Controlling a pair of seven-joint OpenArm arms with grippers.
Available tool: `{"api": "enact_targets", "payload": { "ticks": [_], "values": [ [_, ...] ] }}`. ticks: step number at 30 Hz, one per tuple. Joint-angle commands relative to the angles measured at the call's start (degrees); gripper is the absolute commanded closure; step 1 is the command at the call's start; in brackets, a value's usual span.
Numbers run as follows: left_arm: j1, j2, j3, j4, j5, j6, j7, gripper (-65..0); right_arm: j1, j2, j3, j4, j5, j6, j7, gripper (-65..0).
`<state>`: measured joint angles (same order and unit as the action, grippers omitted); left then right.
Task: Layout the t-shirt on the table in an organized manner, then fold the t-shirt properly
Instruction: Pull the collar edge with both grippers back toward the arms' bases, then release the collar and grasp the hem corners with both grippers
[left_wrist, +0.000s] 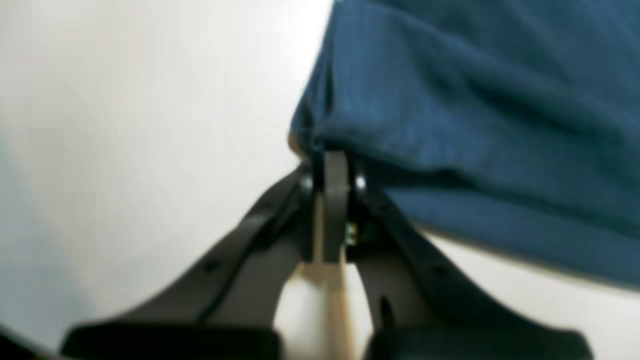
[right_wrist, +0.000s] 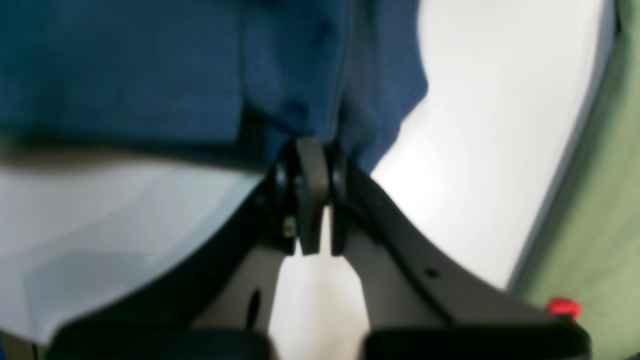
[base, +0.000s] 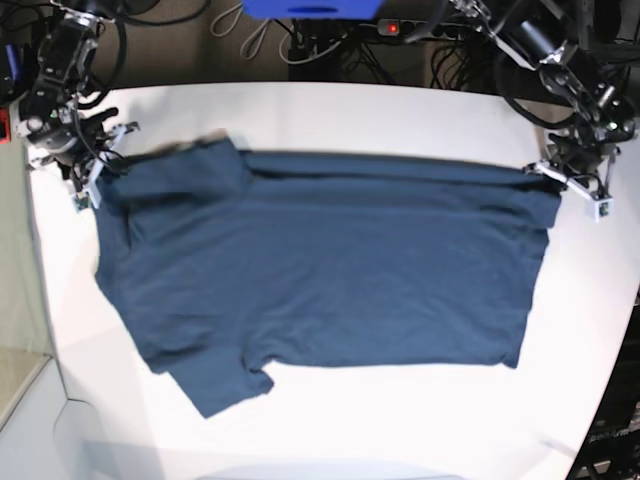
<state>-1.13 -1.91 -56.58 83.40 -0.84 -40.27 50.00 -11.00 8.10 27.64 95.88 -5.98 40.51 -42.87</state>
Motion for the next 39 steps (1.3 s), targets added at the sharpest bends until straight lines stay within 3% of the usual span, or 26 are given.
{"api": "enact_targets", "payload": {
  "ticks": [1, 7, 16, 29, 39],
  "values": [
    [-0.06, -0.42, -0.08, 2.98, -0.43, 0.27, -0.37, -0.5, -0.38, 1.35, 0.1, 1.93, -0.04, -0.51, 0.89, 0.0],
    [4.51, 0.37, 0.01, 10.1, -0.78, 0.27, 3.41, -0.5, -5.21, 1.7, 0.1, 4.92, -0.04, -0.51, 0.89, 0.0],
    [10.49, 1.25, -0.17, 11.95, -0.78, 0.27, 2.97, -0.6, -12.86, 1.35, 0.1, 7.2, -0.04, -0.51, 1.33, 0.0],
    [11.72, 1.69, -0.26, 11.51, -0.78, 0.27, 3.15, -1.2, -13.83, 1.26, 0.19, 6.85, -0.22, -0.51, 0.98, 0.0],
    [11.81, 3.1, -0.35, 11.95, -0.78, 0.27, 3.5, -16.6, -14.62, 1.53, 0.8, 7.38, -0.13, -0.51, 0.98, -28.7]
  ]
}}
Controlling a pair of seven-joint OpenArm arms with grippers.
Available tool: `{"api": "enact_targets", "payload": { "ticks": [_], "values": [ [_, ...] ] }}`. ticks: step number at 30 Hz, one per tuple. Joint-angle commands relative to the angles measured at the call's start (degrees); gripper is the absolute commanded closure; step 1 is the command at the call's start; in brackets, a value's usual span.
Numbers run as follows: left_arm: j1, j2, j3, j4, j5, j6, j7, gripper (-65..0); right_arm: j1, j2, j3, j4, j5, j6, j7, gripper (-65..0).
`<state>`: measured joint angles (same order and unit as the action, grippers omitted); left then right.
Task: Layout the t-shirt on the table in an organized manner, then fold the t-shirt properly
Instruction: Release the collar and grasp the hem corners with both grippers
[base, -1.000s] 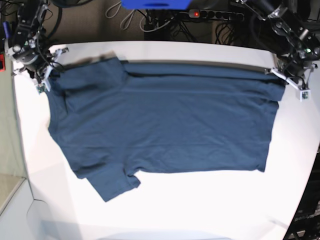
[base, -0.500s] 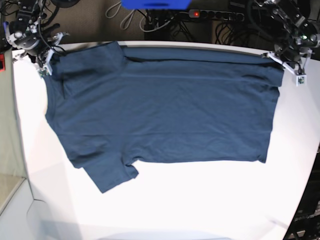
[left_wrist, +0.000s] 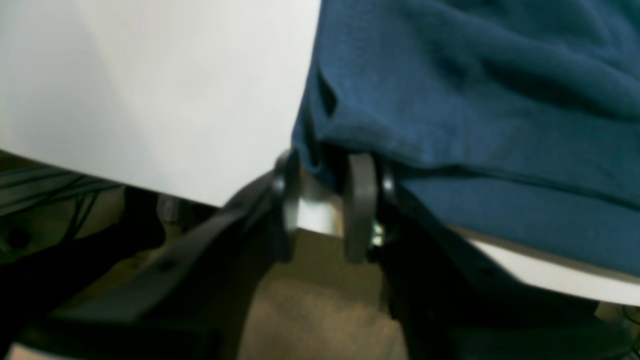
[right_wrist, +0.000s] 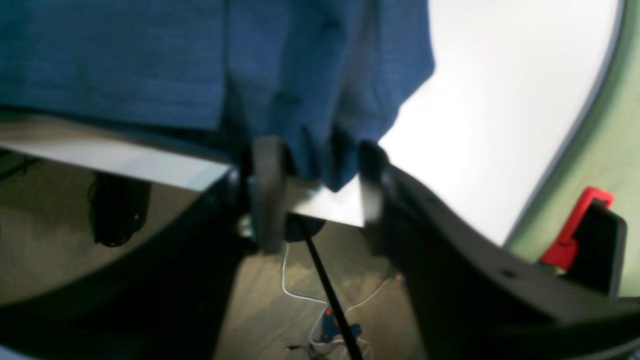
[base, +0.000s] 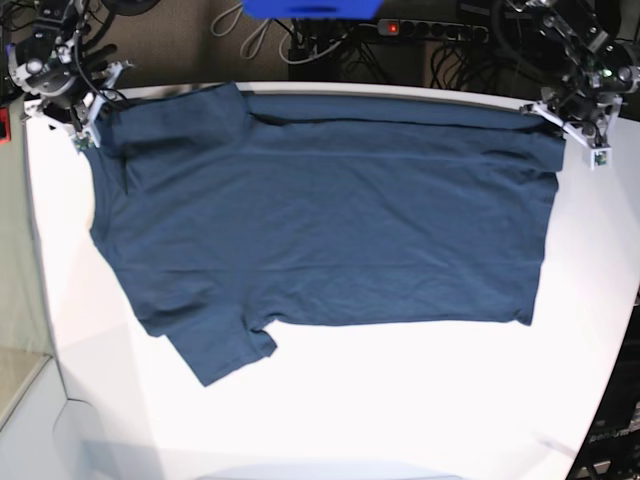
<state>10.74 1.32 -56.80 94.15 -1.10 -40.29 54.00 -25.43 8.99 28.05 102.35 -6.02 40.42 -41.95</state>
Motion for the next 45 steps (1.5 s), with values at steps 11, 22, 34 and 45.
{"api": "enact_targets", "payload": {
  "ticks": [11, 22, 34, 45],
  "values": [
    [0.99, 0.48, -0.13, 6.03, -0.52, 0.29, -0.33, -34.1, -0.72, -0.69, 5.31, 8.73, 0.0, -0.42, -0.02, -33.6],
    [-4.63, 0.22, -2.94, 11.92, -9.05, 0.29, -0.33, -42.6, 10.35, 0.02, 4.78, 9.0, -0.26, -0.42, -2.05, -33.6],
    [-28.81, -2.42, -2.24, -3.03, 6.16, 0.29, -1.29, -42.6, 42.62, 3.45, -6.91, -14.39, -0.44, -0.42, -9.17, -33.4],
    [-34.35, -5.5, 5.76, -20.87, 15.57, 0.29, -17.29, -42.7, 60.02, 6.35, -12.98, -52.37, -0.44, -0.42, 11.84, -33.6]
  ]
}}
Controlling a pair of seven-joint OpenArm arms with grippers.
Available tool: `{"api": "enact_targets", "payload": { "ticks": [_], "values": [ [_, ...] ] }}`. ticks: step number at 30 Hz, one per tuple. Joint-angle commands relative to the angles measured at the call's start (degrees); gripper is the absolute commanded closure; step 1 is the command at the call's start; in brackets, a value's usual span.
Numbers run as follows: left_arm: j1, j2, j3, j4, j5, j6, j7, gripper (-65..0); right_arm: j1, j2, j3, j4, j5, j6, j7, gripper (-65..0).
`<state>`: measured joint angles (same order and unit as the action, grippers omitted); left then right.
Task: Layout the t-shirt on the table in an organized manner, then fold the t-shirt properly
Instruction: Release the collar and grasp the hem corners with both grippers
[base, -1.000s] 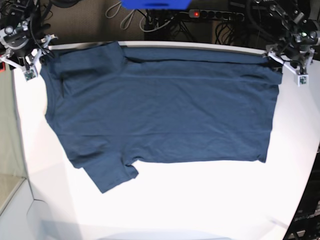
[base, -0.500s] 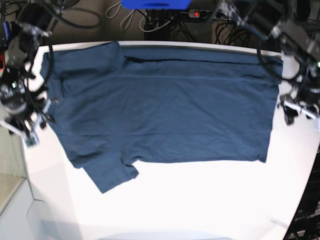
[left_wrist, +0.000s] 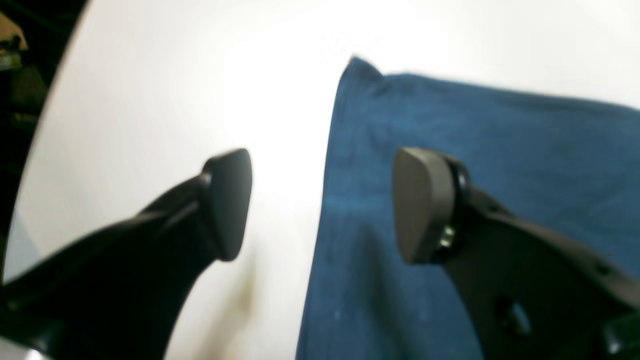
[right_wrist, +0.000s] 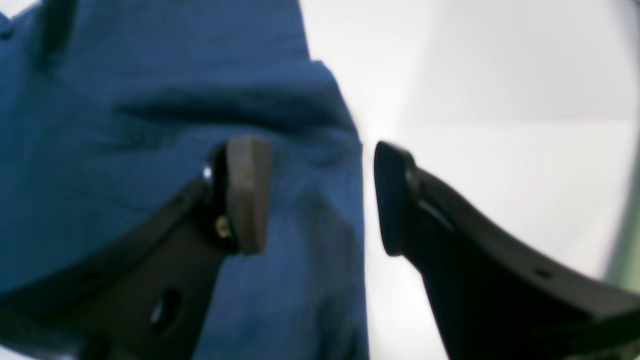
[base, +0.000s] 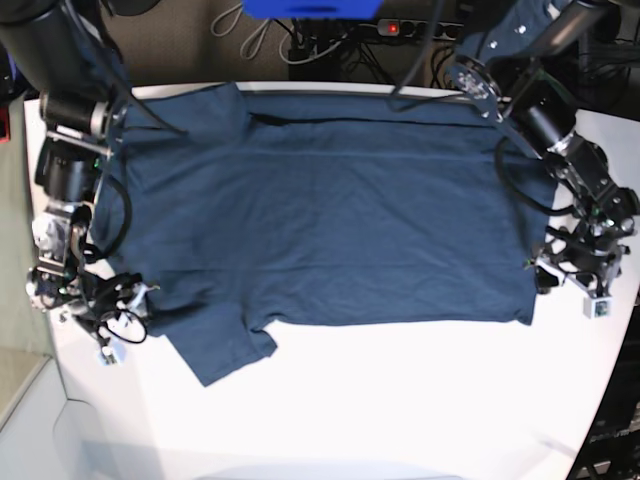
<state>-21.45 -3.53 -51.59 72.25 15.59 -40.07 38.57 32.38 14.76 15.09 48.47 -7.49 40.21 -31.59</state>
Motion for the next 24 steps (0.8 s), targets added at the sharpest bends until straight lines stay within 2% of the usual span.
{"api": "enact_targets", "payload": {
  "ticks": [1, 4, 10, 16, 19, 22, 24],
  "values": [
    [-2.77, -0.65, 0.47, -0.2, -1.13, 0.07, -2.21, -42.7, 3.36, 1.1, -0.02, -1.48, 1.02, -0.21, 3.33, -33.6],
    [-3.12, -2.14, 0.47, -3.19, -1.22, 0.07, -2.39, -42.7, 5.2, 2.07, 0.07, -8.6, 1.02, -0.21, 8.61, -33.6],
    [-3.12, -3.9, 0.47, -5.3, -1.49, 0.07, -2.57, -42.7, 5.47, 3.65, 0.07, -15.9, 1.11, -0.21, 18.19, -33.7],
    [-2.77, -5.04, 0.47, -5.74, -1.49, 0.07, -2.57, -42.7, 5.29, 3.48, -0.02, -19.59, 1.11, -0.21, 19.59, -32.4],
    [-2.94, -5.48, 0.47, -7.68, -1.49, 0.07, -2.74, -42.7, 5.03, 3.39, -0.02, -20.56, 1.11, -0.21, 19.59, -24.1],
    [-3.29, -6.18, 0.47, -11.37, -1.4, 0.07, -6.26, -42.7, 5.03, 3.3, -0.02, -22.4, 1.11, -0.21, 20.47, -7.7],
    [-4.26, -6.18, 0.47, -13.74, -1.13, 0.07, -8.28, -42.8, 5.03, 3.3, -0.02, -22.93, 1.11, -0.21, 20.74, -0.2]
  ]
}}
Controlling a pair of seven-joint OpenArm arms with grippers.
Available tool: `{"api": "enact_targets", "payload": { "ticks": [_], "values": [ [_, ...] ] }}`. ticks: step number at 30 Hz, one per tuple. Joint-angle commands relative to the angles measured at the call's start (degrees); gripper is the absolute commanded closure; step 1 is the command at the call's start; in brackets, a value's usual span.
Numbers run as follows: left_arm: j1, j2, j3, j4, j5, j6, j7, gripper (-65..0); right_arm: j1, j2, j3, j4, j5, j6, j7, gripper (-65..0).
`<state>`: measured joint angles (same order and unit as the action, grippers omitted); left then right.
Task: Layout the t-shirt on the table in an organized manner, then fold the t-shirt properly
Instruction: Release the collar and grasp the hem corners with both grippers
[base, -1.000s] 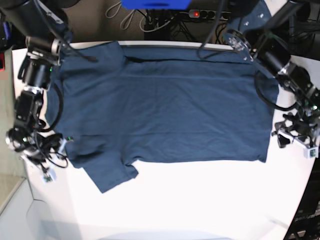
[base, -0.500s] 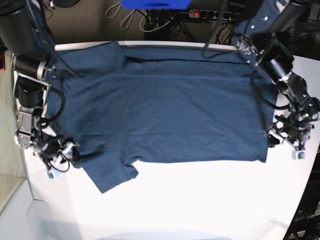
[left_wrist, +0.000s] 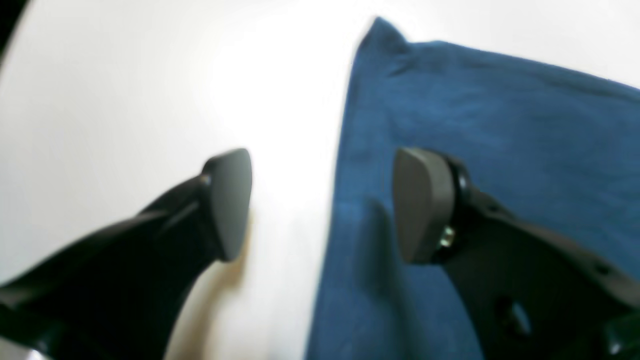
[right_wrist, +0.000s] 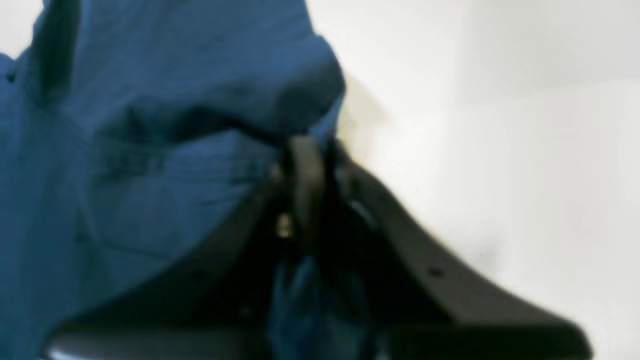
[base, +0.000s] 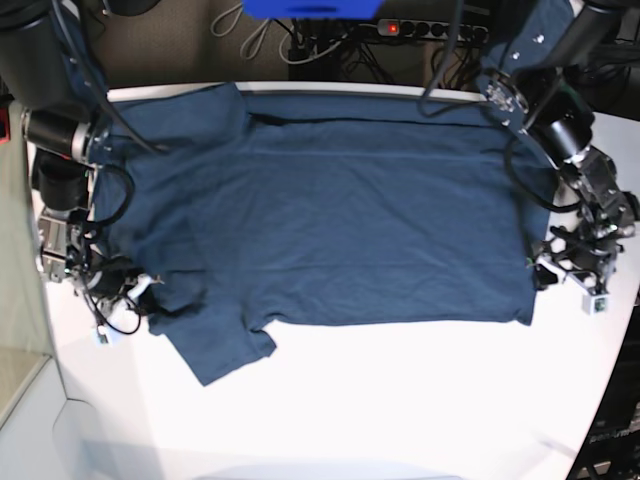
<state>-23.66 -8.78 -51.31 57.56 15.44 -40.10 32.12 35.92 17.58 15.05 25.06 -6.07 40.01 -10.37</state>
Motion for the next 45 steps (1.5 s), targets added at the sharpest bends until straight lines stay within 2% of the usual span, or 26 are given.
{"api": "enact_targets", "payload": {
  "ticks": [1, 5, 14, 15, 17, 19, 21, 41, 45],
  "values": [
    [-2.41, -0.94, 0.19, -0.37, -0.98, 0.1, -2.71, -42.8, 1.48, 0.48, 0.03, 0.3, -0.31, -0.01, -0.57, 0.0],
    [-3.81, -1.91, 0.45, -6.44, -1.6, 0.1, -8.07, -42.9, 0.61, 0.48, -0.06, 0.3, -0.31, -0.01, -0.57, 0.0],
    [-8.74, -2.52, 1.24, -18.4, -0.98, 0.1, -15.11, -42.9, 0.34, 0.48, -3.49, 0.3, -0.13, -0.01, -0.84, 0.0],
    [-8.82, -2.61, 2.3, -19.36, -0.98, 0.4, -15.9, -42.9, 0.34, 0.48, -3.49, 0.3, -0.13, -0.01, -0.84, 0.0],
    [-8.91, -3.4, 5.29, -21.03, -1.51, 4.18, -16.95, -42.9, 0.34, 0.48, -3.49, 0.3, -0.13, -0.01, -0.93, 0.0],
    [-8.91, -3.66, 7.92, -22.09, -1.51, 6.56, -17.39, -42.9, 0.34, 0.48, -3.49, 0.3, -0.13, -0.01, -0.93, 0.0],
    [-8.91, -3.4, 8.45, -22.09, -1.6, 7.35, -17.39, -42.9, 0.34, 0.48, -3.49, 0.3, -0.13, -0.01, -0.93, 0.0],
    [-8.82, -4.46, 8.36, -23.93, -1.07, 7.61, -17.22, -42.9, 0.34, 0.48, -3.49, 0.3, -0.13, -0.01, -0.93, 0.0],
    [-8.91, -5.95, 8.54, -30.18, -0.98, 13.68, -17.39, -42.9, 0.34, -0.05, -3.49, 0.3, -0.13, -0.01, -1.01, 0.0]
  ]
}}
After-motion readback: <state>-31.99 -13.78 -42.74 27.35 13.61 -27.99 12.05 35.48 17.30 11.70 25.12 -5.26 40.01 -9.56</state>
